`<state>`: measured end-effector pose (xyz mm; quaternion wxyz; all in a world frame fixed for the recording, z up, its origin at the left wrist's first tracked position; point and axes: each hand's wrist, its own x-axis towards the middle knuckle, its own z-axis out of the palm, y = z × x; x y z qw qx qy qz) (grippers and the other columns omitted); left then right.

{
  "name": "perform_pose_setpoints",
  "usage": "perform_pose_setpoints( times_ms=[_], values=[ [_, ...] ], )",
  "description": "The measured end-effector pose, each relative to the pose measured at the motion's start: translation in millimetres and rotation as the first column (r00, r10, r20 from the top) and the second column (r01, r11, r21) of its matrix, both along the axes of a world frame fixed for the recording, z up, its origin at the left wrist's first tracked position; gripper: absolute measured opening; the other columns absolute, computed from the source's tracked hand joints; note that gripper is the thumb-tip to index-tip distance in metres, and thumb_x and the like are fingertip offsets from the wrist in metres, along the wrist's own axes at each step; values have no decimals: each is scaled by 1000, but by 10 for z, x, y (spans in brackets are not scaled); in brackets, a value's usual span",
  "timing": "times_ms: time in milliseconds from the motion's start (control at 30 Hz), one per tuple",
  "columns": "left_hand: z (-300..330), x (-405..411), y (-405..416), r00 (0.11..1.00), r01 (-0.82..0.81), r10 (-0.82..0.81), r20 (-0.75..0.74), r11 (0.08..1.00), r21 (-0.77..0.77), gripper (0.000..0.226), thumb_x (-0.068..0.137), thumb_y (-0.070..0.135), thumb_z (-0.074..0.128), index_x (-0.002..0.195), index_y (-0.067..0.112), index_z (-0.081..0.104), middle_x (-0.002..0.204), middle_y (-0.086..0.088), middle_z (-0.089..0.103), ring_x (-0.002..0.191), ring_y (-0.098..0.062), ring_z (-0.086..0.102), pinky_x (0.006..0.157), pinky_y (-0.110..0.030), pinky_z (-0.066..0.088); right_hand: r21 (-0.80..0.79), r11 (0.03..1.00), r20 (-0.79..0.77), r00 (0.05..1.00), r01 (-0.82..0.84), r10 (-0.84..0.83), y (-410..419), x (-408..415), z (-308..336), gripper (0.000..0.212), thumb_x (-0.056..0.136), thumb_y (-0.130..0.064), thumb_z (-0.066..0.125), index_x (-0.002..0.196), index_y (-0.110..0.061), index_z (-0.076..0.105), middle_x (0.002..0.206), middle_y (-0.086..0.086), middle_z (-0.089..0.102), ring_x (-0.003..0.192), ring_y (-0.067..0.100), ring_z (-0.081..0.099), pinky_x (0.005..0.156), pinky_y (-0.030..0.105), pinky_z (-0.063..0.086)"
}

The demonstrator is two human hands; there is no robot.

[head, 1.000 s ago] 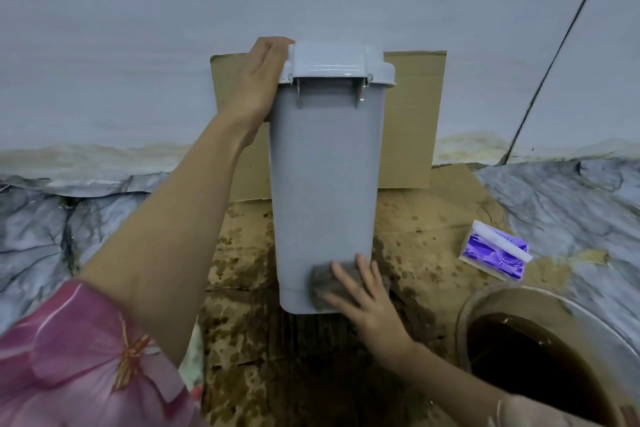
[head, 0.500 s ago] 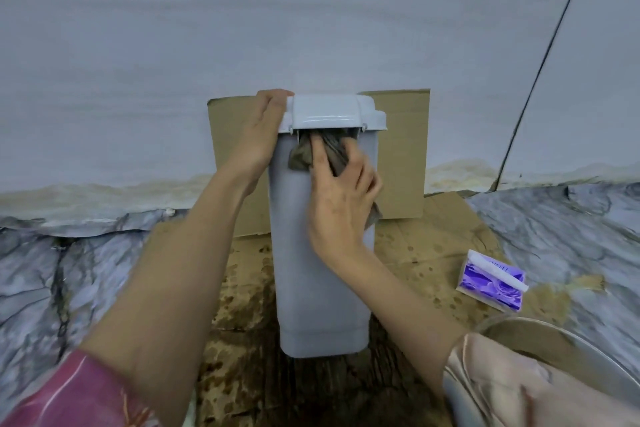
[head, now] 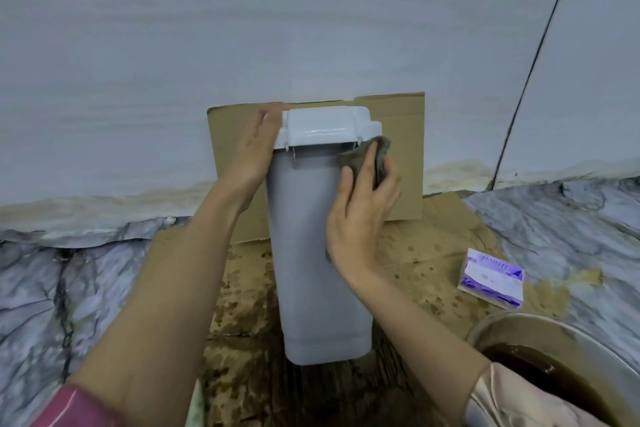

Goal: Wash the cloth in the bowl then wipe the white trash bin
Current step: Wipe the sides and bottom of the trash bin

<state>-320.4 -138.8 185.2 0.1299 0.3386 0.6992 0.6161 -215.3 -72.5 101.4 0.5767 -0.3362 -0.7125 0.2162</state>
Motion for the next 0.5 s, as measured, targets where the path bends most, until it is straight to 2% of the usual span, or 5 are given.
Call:
perform_pose_setpoints(
  times_ms=[133,200,267,400,500],
  values=[
    [5,-11,41,1000,-20,20,-15,1000,-4,22,99,44,34,104,38,55,98,24,56,90,4,55,79,-25,48,9,989,33,989,-145,145,31,122,-373,49,101,-37,33,148,-29,24,152,3,25,136,17,29,108,26,28],
    [16,-15,77,1000,-25,25,-20,1000,-9,19,99,43,35,103,36,52,96,22,55,88,2,54,82,-27,47,-132,972,41,979,-195,202,-61,328,-764,48,100,-45,30,145,-44,15,154,-9,17,141,2,17,109,20,23],
    [23,-16,108,999,-36,36,-21,999,-9,20,99,42,35,106,32,51,95,21,54,88,0,53,85,-29,47,-374,901,50,965,-220,256,-277,567,-1179,46,99,-49,27,138,-52,3,153,-18,8,137,-12,4,110,18,15],
    [15,3,122,999,-49,49,-22,999,-14,19,100,40,35,105,32,51,92,20,54,84,1,52,83,-27,46,-707,680,-110,980,-193,163,-618,794,-1601,55,94,-47,25,145,-38,7,151,-15,18,144,8,15,107,18,16],
    [33,29,106,998,-57,57,-9,998,-25,16,99,39,35,100,35,51,89,22,52,80,3,50,77,-25,44,-726,655,-175,977,-211,121,-572,692,-1314,55,97,-44,24,149,-29,12,157,-10,15,141,2,12,107,16,12]
  ],
)
